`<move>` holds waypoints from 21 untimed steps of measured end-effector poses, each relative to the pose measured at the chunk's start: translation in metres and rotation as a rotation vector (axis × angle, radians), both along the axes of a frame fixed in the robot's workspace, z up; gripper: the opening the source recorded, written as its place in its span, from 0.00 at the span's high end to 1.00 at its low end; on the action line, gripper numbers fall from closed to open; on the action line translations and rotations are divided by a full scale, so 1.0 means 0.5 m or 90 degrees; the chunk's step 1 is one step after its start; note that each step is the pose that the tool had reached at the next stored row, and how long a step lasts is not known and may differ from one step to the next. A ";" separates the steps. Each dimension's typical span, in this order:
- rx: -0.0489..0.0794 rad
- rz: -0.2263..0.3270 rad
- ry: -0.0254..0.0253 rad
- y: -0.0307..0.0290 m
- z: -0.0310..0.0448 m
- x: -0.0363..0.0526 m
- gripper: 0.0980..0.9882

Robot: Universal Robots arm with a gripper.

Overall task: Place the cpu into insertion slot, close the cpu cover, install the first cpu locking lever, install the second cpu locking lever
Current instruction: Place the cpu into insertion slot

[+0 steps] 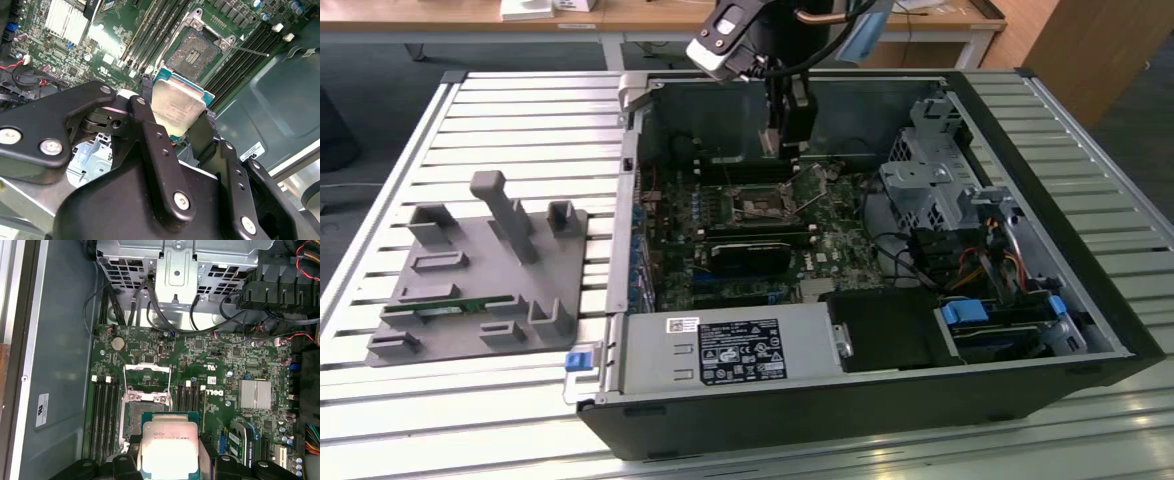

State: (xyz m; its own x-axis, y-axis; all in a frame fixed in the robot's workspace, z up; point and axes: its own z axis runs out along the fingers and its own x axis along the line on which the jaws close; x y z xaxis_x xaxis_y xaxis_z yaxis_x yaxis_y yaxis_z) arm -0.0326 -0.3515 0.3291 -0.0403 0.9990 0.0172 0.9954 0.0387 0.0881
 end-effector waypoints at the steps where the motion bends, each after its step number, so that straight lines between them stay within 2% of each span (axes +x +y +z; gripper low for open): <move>1: 0.000 0.000 0.0000 0.000 -0.001 0.000 0.51; 12: 0.000 0.000 -0.0001 0.000 -0.010 0.000 0.51; 21: 0.000 0.000 0.0000 0.000 -0.029 0.000 0.51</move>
